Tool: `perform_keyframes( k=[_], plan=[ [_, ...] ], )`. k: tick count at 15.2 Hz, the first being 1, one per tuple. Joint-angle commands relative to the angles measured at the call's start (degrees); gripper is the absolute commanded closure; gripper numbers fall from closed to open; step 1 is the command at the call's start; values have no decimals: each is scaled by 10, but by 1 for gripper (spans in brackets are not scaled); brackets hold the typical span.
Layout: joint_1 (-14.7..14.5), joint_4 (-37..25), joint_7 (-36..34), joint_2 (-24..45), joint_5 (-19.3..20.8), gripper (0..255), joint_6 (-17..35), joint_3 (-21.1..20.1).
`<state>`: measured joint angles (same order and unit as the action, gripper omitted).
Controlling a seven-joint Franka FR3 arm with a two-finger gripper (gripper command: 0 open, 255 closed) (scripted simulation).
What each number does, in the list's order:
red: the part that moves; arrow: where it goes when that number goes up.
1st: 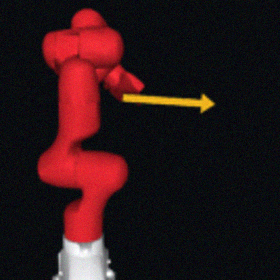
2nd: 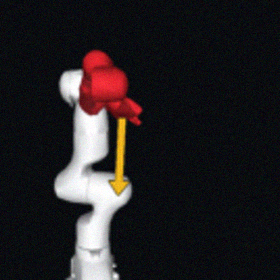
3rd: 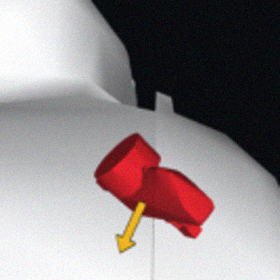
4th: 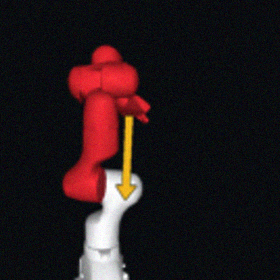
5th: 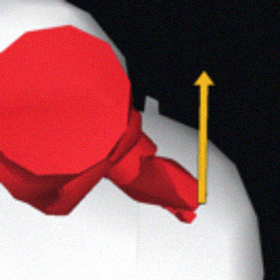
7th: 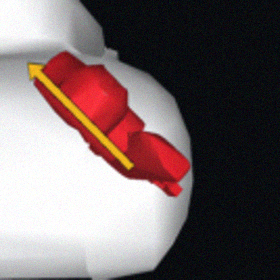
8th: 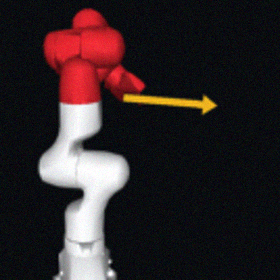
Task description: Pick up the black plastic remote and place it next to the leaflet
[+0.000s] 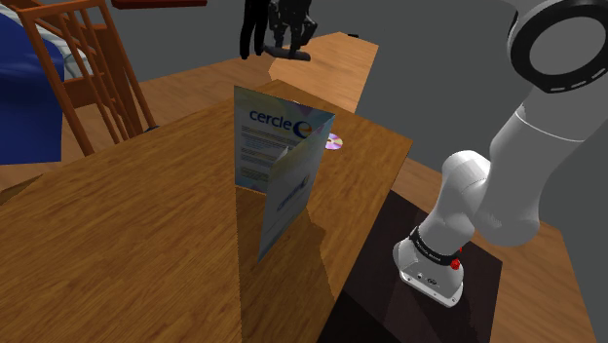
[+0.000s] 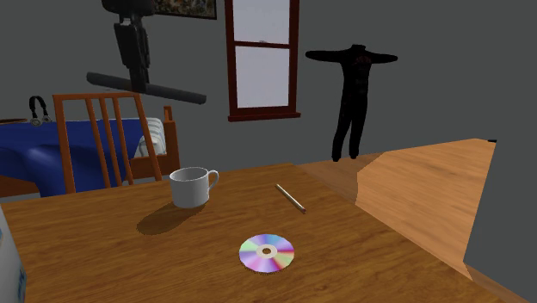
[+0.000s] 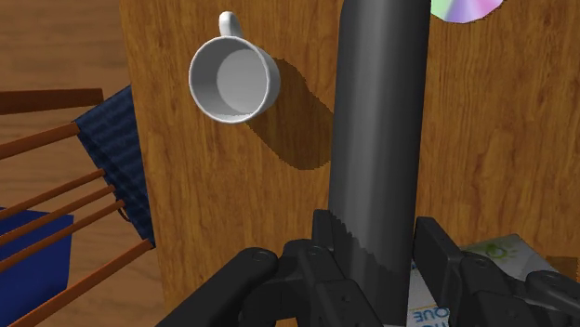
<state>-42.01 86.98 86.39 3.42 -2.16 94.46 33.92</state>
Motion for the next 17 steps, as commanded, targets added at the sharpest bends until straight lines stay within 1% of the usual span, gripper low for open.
perform_keyframes(
  k=[1, 17],
  plan=[
    [-2, 22, -3, -6, 4, 255, 17, -1],
    [-6, 161, -8, -21, 12, 255, 144, -4]
  ],
)
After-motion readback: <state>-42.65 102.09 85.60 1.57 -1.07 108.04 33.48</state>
